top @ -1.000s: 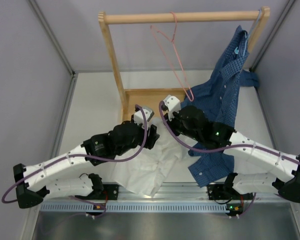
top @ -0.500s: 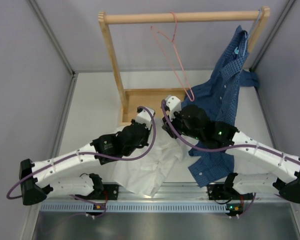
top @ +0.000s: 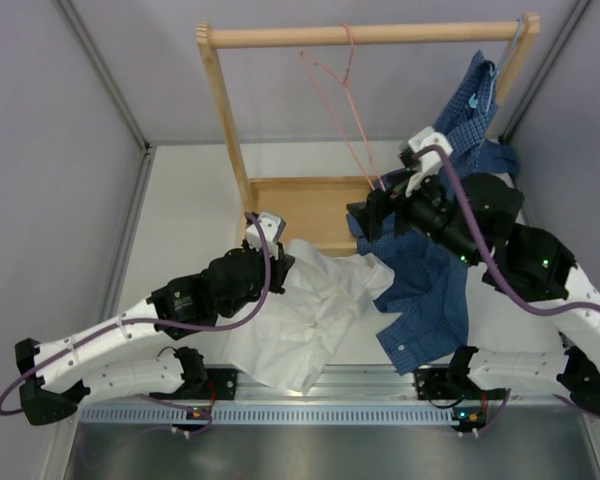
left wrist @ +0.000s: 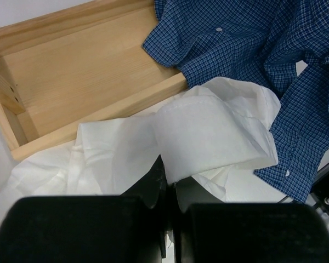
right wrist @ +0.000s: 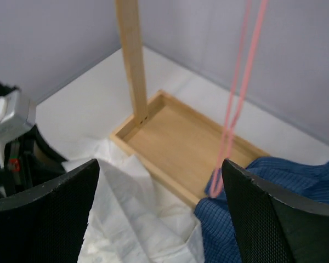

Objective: Place the shirt on the hanger

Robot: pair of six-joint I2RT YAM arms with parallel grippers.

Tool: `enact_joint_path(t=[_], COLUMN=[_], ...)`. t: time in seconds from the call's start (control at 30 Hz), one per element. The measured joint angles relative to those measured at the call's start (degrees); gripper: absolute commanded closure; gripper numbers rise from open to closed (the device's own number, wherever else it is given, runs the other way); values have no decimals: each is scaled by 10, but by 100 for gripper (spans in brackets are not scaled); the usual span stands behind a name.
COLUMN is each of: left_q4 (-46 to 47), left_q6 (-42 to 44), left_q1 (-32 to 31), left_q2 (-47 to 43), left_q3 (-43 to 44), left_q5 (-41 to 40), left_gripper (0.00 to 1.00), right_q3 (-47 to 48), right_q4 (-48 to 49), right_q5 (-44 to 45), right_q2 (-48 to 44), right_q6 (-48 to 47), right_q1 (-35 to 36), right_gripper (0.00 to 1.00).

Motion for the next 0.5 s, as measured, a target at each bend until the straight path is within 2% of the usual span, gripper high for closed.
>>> enact_joint_path(t=[0.1, 0.17, 0.3, 0.5], left_q4=[0, 0, 0, 0], left_q6=[-13, -18, -20, -20], left_q1=[0, 0, 0, 0], left_q2=[-6, -6, -6, -11], left_q3=[-4, -7, -11, -22], left_q5=[-1, 0, 2, 3], left_gripper=[100, 100, 100, 100], right_q3=[73, 123, 220, 310], right_q4=[-9, -22, -48, -93], right_q5=[60, 71, 7, -87], right_q2=[17, 41, 126, 268], right_q6=[-23, -34, -40, -54], right_q1=[-13, -49, -169, -211], right_gripper=[8, 12, 24, 43])
